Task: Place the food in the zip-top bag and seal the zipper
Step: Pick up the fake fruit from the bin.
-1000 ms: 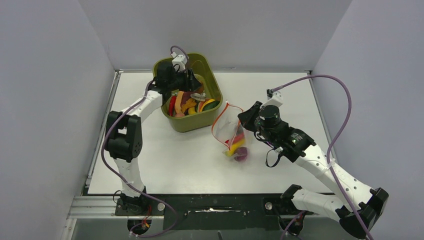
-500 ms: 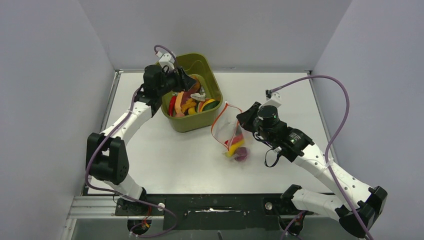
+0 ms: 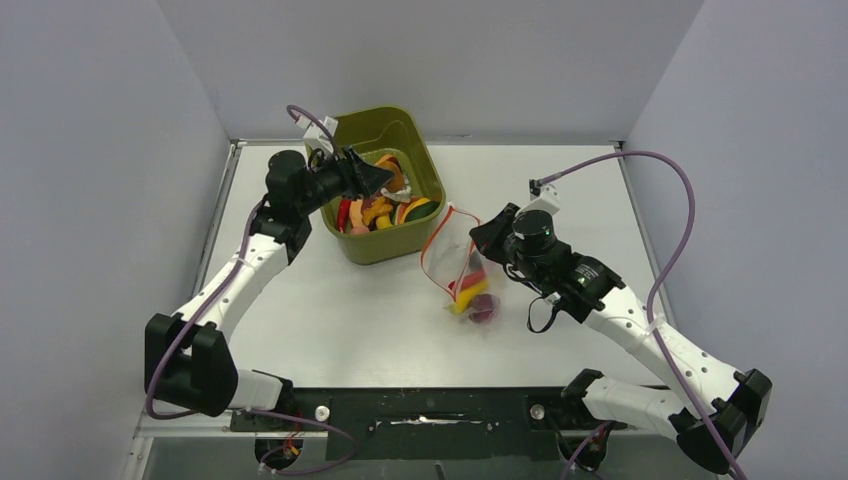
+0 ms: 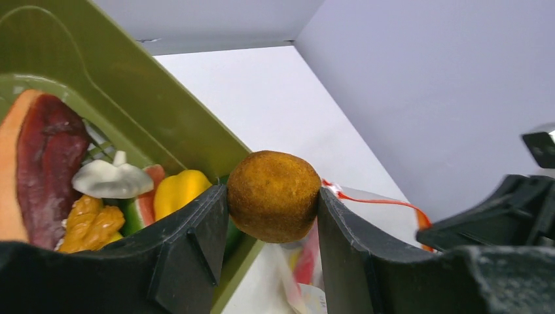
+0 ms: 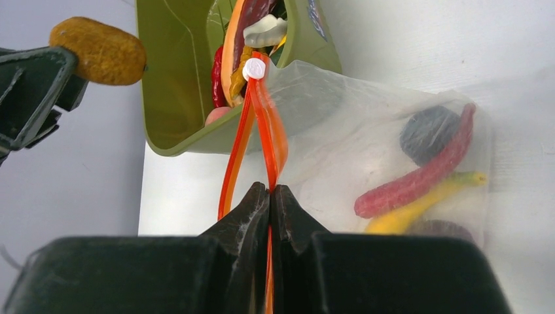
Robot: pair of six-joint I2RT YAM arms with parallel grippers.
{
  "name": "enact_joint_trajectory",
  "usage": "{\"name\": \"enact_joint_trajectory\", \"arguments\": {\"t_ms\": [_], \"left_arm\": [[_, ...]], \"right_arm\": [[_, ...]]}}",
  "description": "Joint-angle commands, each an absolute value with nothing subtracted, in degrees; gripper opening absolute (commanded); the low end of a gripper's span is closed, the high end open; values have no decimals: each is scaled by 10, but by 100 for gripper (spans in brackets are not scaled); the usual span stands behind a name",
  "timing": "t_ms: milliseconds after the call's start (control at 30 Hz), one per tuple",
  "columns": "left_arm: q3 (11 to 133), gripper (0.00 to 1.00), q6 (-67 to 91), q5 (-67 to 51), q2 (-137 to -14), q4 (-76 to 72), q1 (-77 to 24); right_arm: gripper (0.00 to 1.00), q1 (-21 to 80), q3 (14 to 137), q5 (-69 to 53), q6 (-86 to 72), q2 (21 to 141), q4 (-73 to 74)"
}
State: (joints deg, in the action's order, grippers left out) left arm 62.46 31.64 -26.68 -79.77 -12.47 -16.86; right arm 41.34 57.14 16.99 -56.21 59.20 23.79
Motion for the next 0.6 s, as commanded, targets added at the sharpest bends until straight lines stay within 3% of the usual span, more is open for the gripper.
{"name": "enact_joint_trajectory", "arguments": {"t_ms": [0,567], "left_arm": [[599,21,363,-321,-755,-199,-178],[496,21,382,-291,-709,-250,-315]], "right_arm": [[0,411,577,163,-569,607,197],[0,410,584,166,-579,620,182]]}}
